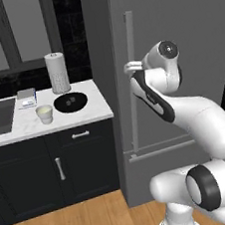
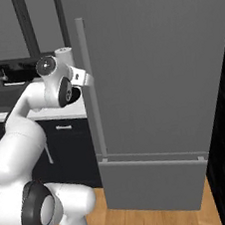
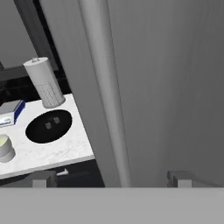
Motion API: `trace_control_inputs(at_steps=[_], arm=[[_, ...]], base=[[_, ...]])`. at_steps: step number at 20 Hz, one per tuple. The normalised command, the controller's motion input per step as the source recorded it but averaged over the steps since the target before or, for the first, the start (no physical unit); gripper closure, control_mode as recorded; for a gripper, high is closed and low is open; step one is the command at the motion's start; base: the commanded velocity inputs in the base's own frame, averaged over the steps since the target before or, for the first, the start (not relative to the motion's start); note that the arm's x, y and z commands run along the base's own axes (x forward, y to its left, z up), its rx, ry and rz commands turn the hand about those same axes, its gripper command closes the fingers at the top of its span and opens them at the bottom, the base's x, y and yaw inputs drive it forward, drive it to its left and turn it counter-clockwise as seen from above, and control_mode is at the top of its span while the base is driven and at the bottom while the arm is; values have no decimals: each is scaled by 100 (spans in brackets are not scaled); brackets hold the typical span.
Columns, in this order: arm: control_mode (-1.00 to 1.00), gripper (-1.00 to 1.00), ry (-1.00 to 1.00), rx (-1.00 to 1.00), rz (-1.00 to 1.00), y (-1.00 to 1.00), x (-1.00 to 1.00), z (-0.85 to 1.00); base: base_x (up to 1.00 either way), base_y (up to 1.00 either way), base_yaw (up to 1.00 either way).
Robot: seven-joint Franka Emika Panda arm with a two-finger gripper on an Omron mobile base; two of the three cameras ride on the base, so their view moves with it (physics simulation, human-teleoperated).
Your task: Grab a lemon wedge from the fridge and one ice cube from the ice bowl, and put them in the glass of lemonade.
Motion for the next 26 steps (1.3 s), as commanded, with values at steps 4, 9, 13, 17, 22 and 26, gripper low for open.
trace_control_inputs(at_steps=[4, 9, 13, 17, 22, 26], arm=[[-100, -100, 2, -7, 0, 0, 4, -9], [-100, -100, 0, -4, 0, 0, 12, -27], [-100, -100, 0, -1, 5, -8, 34, -29], [-100, -100, 0, 0, 6, -6, 50, -25], [-100, -100, 0, -1, 4, -5, 45, -7], [-100, -100, 5, -7, 0, 0, 23, 1]], base=[[0, 0, 0], [0, 0, 0], [0, 0, 0], [0, 0, 0], [0, 0, 0], [0, 0, 0]])
